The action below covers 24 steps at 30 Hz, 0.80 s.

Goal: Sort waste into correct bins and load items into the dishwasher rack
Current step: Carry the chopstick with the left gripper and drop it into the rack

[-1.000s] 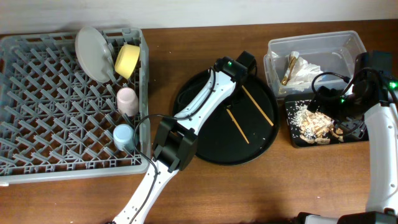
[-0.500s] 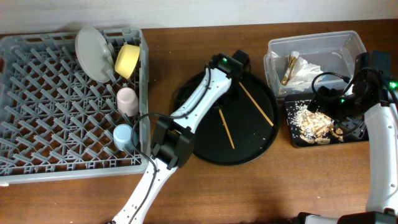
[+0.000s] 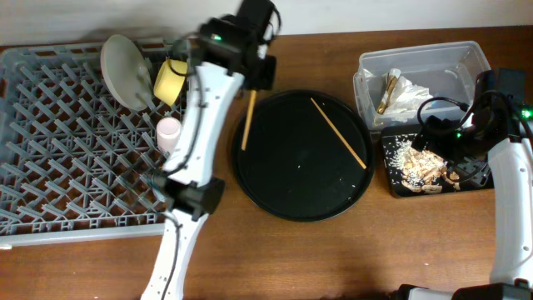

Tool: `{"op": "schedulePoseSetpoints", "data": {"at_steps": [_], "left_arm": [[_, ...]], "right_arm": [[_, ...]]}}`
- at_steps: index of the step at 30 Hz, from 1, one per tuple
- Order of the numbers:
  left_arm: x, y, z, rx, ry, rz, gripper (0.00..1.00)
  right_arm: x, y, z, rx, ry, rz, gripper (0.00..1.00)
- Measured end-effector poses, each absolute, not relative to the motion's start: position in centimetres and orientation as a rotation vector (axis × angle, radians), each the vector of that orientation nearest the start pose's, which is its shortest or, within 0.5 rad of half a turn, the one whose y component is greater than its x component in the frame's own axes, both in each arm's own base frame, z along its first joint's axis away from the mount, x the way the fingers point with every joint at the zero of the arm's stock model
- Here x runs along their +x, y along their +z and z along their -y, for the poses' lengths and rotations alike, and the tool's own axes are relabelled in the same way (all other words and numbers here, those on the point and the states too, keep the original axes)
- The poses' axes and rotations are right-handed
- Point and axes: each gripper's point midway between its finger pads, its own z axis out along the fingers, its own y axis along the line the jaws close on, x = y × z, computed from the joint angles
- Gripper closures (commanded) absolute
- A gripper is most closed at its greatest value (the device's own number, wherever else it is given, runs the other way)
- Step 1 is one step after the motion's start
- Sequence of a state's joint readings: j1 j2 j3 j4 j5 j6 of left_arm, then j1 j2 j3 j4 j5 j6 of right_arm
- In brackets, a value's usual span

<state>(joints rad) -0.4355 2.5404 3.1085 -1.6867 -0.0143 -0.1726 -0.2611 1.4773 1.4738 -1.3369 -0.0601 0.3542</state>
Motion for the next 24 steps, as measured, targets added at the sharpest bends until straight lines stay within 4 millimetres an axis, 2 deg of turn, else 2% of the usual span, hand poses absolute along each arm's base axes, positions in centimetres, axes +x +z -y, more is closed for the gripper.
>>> {"op": "schedulePoseSetpoints", "data": {"at_steps": [4,6,9,10,12,13,14,15,16,21,24], "left_arm": [[44.7,29.2,18.7,0.342,-0.158,-2.588,0.99],[42.0,32.5,15.4,0.302,-0.118,-2.572,0.99],[39.8,33.5,10.1,0.192,-0.017,-2.611,0.99],[39.2,32.9,6.7,0.106,0.059,-2.649,0.99],[38.9,31.4,3.2,0.009,0.141,-2.709,0.99],[38.9,29.8,1.0,-0.057,0.191,-2.758,0.99],[39.0,28.8,-0.3,-0.094,0.216,-2.786,0.99],[39.4,26.4,-2.6,-0.146,0.262,-2.837,0.99],[40.2,24.9,-3.8,-0.162,0.283,-2.836,0.99],[41.0,18.7,-7.1,-0.189,0.323,-2.899,0.99],[42.1,16.8,-7.9,-0.17,0.337,-2.874,0.99]], "right_arm": [[28.9,19.6,6.6,0.872,0.104,-2.78,0.01],[28.9,19.6,6.7,0.873,0.104,-2.779,0.01],[29.1,19.7,6.7,0.87,0.104,-2.774,0.01],[29.1,19.7,6.7,0.869,0.103,-2.771,0.01],[29.2,19.7,6.7,0.867,0.104,-2.766,0.01],[29.2,19.7,6.7,0.867,0.103,-2.766,0.02],[29.2,19.7,6.7,0.868,0.104,-2.766,0.01],[29.2,19.7,6.7,0.868,0.104,-2.766,0.01],[29.2,19.7,6.7,0.868,0.104,-2.768,0.01],[29.2,19.7,6.7,0.868,0.104,-2.766,0.02],[29.1,19.7,6.7,0.869,0.104,-2.772,0.01]]}}
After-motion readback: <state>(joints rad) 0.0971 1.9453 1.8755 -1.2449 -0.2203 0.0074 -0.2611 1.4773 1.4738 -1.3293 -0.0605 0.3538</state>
